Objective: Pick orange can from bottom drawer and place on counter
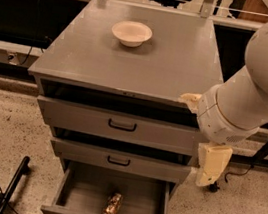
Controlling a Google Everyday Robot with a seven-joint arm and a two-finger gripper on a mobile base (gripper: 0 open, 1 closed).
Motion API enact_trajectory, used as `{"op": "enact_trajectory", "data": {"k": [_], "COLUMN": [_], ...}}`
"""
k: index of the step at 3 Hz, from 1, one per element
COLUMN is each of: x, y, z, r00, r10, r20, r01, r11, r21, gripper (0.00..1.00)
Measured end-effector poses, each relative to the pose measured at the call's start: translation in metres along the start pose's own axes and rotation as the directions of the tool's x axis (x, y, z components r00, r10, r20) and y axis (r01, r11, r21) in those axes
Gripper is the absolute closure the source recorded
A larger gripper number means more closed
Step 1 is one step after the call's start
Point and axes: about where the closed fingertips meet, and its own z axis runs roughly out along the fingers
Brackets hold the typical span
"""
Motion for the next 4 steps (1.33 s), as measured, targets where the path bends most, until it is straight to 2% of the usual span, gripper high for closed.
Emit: {"op": "enact_trajectory", "data": {"k": [1,2,3,4], "x": [-0.027,-0.062,-0.066,-0.074], "y": [0.016,0.052,0.063,0.065], "z": [0.052,0.096,0.103,0.122], "r00": [0.988,0.914,0.859,0.838], "r10": [-0.127,-0.376,-0.481,-0.518], "r20": [0.083,0.151,0.176,0.173], "r01": [0.135,0.398,0.508,0.545], "r11": [0.9856,0.9022,0.8445,0.8081], "r21": [-0.102,-0.165,-0.170,-0.223], "gripper": [0.00,0.00,0.00,0.00]}}
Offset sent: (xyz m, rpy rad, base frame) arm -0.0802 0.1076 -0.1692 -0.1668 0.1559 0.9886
